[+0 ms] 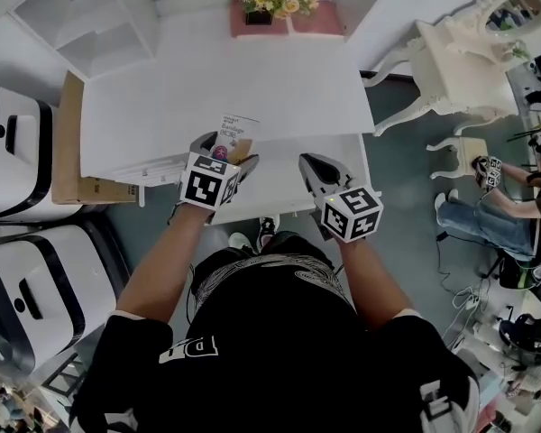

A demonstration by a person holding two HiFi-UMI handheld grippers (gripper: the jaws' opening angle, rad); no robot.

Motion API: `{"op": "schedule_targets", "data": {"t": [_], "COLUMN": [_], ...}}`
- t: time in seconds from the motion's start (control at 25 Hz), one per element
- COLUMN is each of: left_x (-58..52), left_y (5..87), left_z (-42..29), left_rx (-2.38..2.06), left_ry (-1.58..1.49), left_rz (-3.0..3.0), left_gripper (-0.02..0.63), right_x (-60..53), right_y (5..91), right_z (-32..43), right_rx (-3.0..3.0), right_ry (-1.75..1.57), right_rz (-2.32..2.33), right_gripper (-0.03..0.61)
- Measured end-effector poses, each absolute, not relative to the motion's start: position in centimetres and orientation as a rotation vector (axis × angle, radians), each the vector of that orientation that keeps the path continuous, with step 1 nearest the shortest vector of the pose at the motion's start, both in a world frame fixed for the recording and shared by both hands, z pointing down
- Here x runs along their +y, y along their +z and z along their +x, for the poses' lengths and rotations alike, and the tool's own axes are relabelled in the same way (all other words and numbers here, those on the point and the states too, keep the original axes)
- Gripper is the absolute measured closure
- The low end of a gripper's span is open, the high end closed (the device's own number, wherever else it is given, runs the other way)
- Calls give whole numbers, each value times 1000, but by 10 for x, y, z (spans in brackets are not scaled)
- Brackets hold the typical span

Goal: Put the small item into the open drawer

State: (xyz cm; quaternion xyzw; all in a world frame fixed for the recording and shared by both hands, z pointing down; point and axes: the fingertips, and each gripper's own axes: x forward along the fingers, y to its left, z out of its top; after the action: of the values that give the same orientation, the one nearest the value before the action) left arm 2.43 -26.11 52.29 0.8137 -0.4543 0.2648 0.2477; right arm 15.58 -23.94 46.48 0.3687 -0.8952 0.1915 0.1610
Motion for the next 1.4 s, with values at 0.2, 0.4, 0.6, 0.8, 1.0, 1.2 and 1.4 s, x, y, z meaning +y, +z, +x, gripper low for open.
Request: {"op": "schedule_targets", "data": {"t": [0.2, 0.4, 0.6, 0.8, 1.0, 1.2, 1.4], "left_x": [-231, -222, -218, -219, -222, -231, -240], "left_y": [570, 597, 627, 670, 705, 729, 752], "left_z": [40, 47, 60, 74, 80, 85, 95], "left_rx": [-1178, -1146, -1069, -989, -933, -923, -871], "left_ry": [835, 934, 1067, 1243, 1305, 1323, 1328], "left_rz": [2230, 2233, 2247, 2270, 2229, 2169, 2144], "left_gripper": [160, 161, 164, 210, 213, 213, 213], "right_x": [-229, -226, -226, -232, -234, -234, -233], "right_y": [490, 504, 513, 523, 538, 556, 570], "right_z": [155, 152, 153, 163, 180, 189, 190], "right_rx": [-2518, -2504, -2509, -2505, -2487, -2458, -2441], "right_ry": [568, 588, 605, 629, 664, 713, 748], "right_rz": [1024, 998, 983, 1000, 1006, 990, 943], "right_gripper": [569, 569, 569, 569, 569, 569, 569]}}
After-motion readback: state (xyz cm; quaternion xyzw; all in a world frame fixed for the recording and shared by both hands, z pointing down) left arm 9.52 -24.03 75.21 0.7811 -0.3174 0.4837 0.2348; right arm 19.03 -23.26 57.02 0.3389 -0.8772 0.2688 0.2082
